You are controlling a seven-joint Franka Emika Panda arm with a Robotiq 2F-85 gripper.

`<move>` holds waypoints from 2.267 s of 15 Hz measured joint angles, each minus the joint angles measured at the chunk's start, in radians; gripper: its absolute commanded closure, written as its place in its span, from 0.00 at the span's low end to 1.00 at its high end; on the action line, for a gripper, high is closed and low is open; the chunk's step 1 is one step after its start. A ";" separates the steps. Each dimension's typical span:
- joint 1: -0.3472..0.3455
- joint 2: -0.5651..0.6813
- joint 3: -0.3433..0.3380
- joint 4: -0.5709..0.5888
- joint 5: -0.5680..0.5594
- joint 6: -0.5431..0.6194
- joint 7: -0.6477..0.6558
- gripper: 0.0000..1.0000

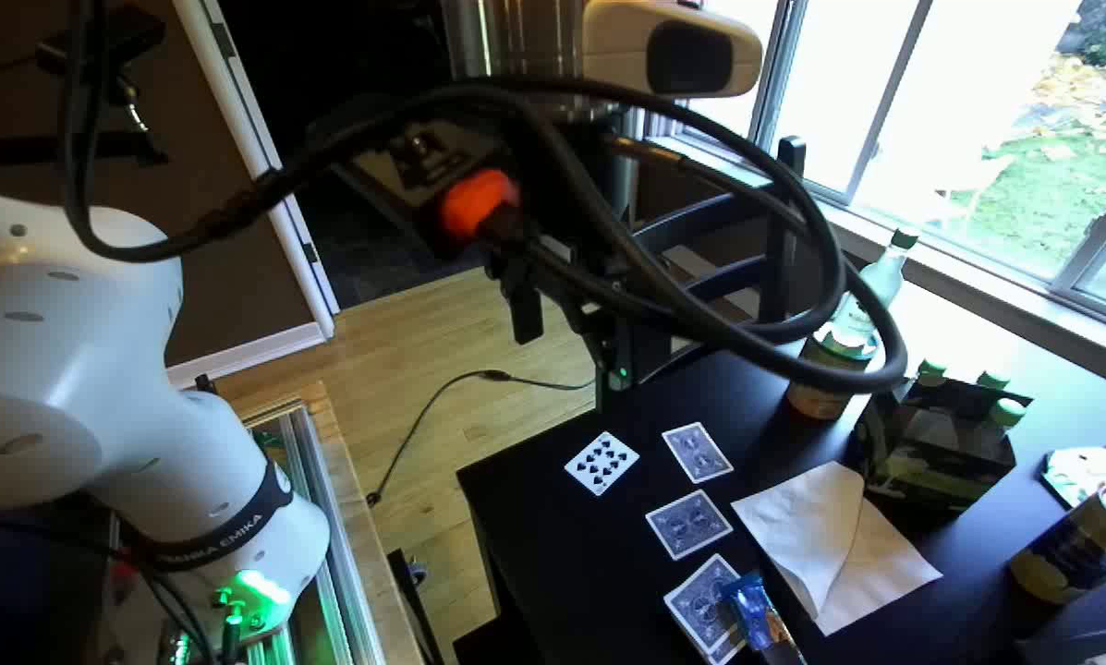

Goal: Flip one card over

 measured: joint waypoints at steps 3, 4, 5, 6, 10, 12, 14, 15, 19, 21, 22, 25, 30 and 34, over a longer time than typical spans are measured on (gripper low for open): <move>0.000 0.000 0.000 0.000 0.000 0.000 0.000 0.00; 0.000 0.000 0.000 0.000 0.000 0.000 0.000 0.00; 0.000 0.000 0.000 0.000 0.000 0.000 0.000 0.00; 0.000 0.000 0.000 0.000 0.000 0.000 0.000 0.00; 0.000 0.000 0.000 0.000 0.000 0.000 0.000 0.00; 0.000 0.000 0.000 0.000 0.000 0.000 0.000 0.00; 0.002 0.014 0.005 0.005 0.001 0.005 0.030 0.00; 0.006 0.031 0.011 0.009 0.001 0.017 0.054 0.00; 0.013 0.193 0.066 0.059 0.001 0.094 0.205 0.00; 0.015 0.303 0.096 0.106 0.001 0.113 0.265 0.00; 0.016 0.361 0.110 0.132 0.001 0.118 0.296 0.00; 0.016 0.527 0.148 0.213 -0.003 0.120 0.420 0.00; 0.028 0.750 0.178 0.326 -0.082 0.118 0.629 0.00; 0.042 0.874 0.173 0.383 -0.155 0.117 0.772 0.00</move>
